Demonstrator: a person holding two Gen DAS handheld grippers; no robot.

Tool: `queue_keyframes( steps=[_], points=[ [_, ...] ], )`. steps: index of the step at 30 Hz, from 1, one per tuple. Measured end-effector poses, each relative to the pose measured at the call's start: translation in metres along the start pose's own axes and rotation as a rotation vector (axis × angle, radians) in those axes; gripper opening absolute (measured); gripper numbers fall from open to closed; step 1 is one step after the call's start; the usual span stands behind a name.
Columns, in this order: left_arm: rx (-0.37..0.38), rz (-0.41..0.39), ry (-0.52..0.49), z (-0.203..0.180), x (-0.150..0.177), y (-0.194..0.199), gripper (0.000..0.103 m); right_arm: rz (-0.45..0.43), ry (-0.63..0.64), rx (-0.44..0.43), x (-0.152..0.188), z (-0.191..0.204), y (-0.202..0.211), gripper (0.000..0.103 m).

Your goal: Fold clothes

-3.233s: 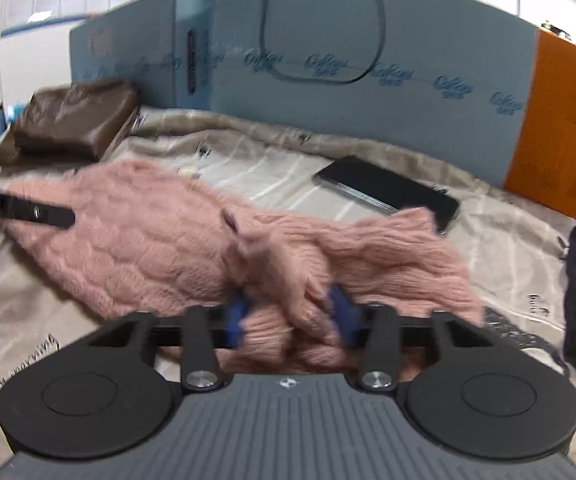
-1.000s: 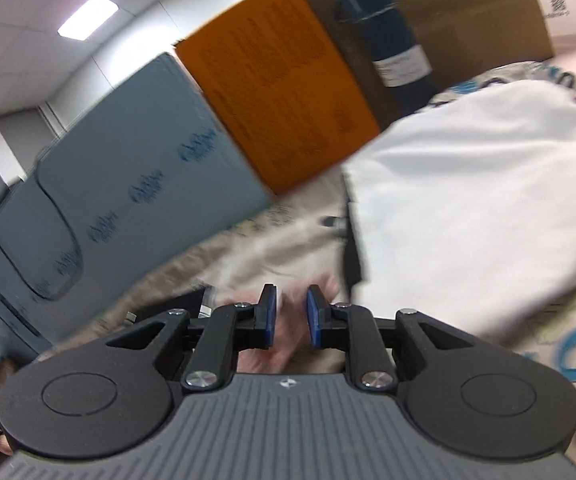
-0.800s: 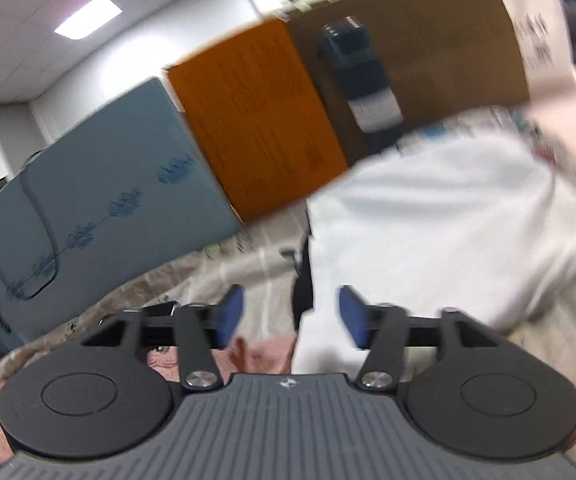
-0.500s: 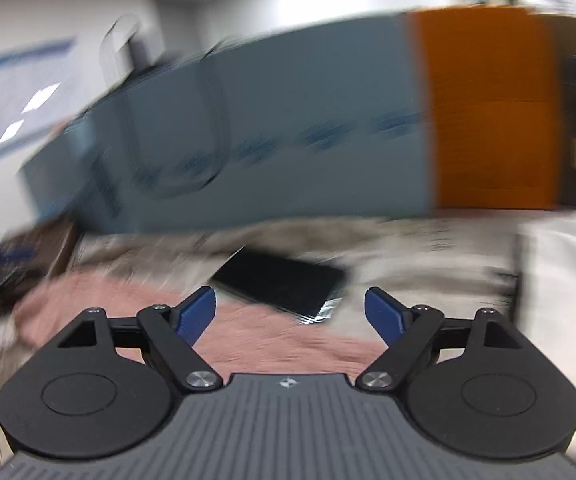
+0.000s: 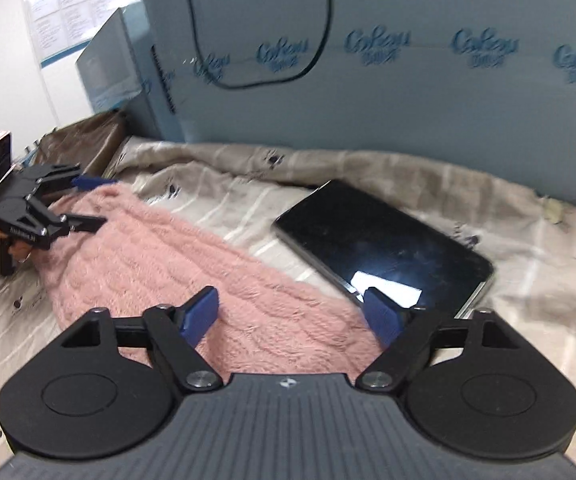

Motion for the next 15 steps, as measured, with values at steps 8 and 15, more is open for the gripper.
queue_keyframes(
  steps=[8,15],
  points=[
    [-0.001,-0.062,-0.104,-0.021,-0.001,0.014,0.022,-0.052,0.051,0.026,0.002,0.008,0.02,0.014],
    [-0.029,-0.203,-0.18,-0.059,0.001,0.066,0.019,-0.21,0.09,0.036,0.015,0.034,0.084,0.01]
  ],
)
Point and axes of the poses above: each gripper's, at about its wrist camera, not at the fingertips, and y roughly against the way its jaws point, z to its left, x to its underside, the point moved 3 cm from there along -y, roughly the way its jaws point, and after that the axes turned 12 degrees about x, right-handed, at the moved point
